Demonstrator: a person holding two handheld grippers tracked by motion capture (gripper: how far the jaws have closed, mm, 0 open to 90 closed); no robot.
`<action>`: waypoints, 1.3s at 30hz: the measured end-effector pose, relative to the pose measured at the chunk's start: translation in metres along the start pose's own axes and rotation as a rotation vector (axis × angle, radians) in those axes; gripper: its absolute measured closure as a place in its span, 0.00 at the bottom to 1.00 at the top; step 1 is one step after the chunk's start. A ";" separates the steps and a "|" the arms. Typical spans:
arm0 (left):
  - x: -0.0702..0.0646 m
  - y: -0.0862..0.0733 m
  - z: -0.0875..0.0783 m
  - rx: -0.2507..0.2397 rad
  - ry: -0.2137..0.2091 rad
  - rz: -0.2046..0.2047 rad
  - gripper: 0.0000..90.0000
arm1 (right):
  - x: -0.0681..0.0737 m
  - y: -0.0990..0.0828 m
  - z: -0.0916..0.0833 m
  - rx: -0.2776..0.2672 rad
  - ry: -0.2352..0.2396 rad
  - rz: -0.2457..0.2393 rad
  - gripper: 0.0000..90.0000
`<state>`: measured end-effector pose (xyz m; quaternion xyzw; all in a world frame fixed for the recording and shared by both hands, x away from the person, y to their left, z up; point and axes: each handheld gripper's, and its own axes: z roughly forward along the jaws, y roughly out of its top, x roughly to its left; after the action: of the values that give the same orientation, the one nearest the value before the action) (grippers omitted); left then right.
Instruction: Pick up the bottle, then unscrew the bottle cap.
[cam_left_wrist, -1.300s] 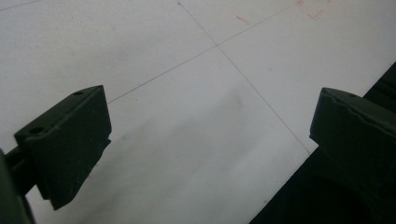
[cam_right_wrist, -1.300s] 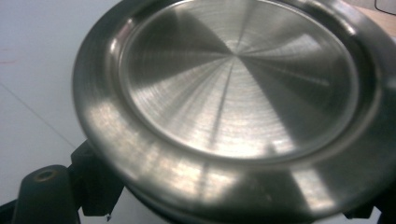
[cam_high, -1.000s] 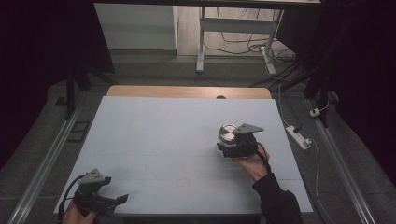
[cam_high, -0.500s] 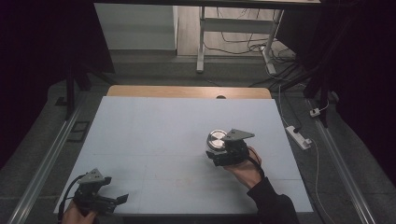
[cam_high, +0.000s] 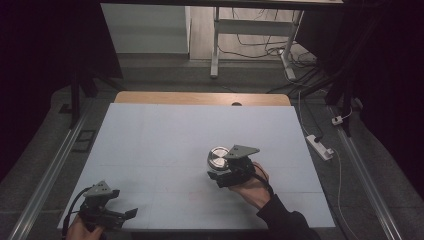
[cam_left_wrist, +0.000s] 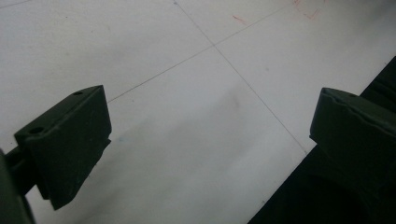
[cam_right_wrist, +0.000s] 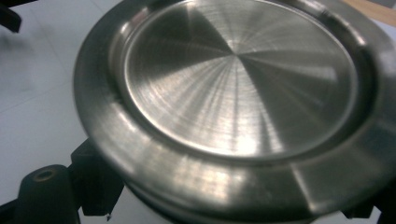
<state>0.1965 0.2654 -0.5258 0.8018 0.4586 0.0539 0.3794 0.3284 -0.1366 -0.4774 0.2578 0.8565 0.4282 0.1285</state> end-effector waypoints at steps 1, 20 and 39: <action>0.000 0.000 0.000 -0.001 0.000 -0.002 0.00 | 0.002 0.000 0.001 0.001 0.006 -0.003 0.16; 0.000 0.000 0.000 0.001 -0.003 -0.007 0.00 | 0.038 0.004 0.014 0.010 0.089 -0.076 0.16; -0.002 0.005 -0.004 -0.074 -0.049 0.037 0.00 | 0.040 0.004 0.013 0.008 0.118 -0.068 0.16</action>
<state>0.1971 0.2649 -0.5196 0.7967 0.4318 0.0583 0.4189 0.3016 -0.1041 -0.4819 0.2036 0.8726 0.4345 0.0912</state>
